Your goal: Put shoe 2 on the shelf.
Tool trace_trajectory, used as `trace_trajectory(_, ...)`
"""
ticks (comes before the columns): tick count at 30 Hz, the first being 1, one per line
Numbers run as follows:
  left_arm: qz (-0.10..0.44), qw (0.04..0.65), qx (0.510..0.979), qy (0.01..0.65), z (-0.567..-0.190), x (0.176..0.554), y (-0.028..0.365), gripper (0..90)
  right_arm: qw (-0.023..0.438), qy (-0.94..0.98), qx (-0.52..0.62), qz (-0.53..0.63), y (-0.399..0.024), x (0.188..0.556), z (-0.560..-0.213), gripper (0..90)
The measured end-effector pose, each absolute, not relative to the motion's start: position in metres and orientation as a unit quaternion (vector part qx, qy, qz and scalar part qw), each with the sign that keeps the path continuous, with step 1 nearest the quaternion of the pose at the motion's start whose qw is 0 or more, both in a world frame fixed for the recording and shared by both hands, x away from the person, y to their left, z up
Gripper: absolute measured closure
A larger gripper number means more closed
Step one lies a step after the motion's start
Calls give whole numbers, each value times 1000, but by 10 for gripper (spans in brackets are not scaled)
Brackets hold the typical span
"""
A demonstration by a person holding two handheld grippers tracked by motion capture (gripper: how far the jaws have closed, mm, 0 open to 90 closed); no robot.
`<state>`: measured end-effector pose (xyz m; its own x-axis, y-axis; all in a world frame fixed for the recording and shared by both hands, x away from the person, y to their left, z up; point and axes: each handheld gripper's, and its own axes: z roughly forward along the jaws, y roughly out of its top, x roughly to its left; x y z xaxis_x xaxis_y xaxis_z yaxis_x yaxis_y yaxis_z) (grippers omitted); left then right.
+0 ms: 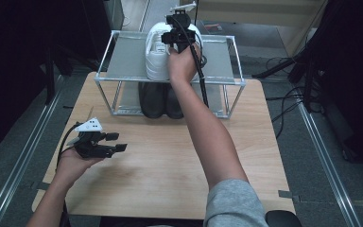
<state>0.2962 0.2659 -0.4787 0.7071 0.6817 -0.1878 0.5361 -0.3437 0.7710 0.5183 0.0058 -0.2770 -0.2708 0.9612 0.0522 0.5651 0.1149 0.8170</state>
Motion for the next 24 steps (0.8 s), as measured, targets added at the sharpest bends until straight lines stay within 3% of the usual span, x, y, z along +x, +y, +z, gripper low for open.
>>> trace_trajectory(9, 85, 427, 821, 369, -480, 297, 263, 380, 256, 720, 508, 398, -7, 497, -271, 533)
trace_trajectory(16, 82, 424, 823, 369, -480, 297, 260, 375, 205, 738, 483, 424, -19, 481, -270, 520)
trace_trajectory(24, 82, 422, 824, 370, -481, 297, 260, 374, 184, 757, 446, 440, -31, 467, -269, 460)
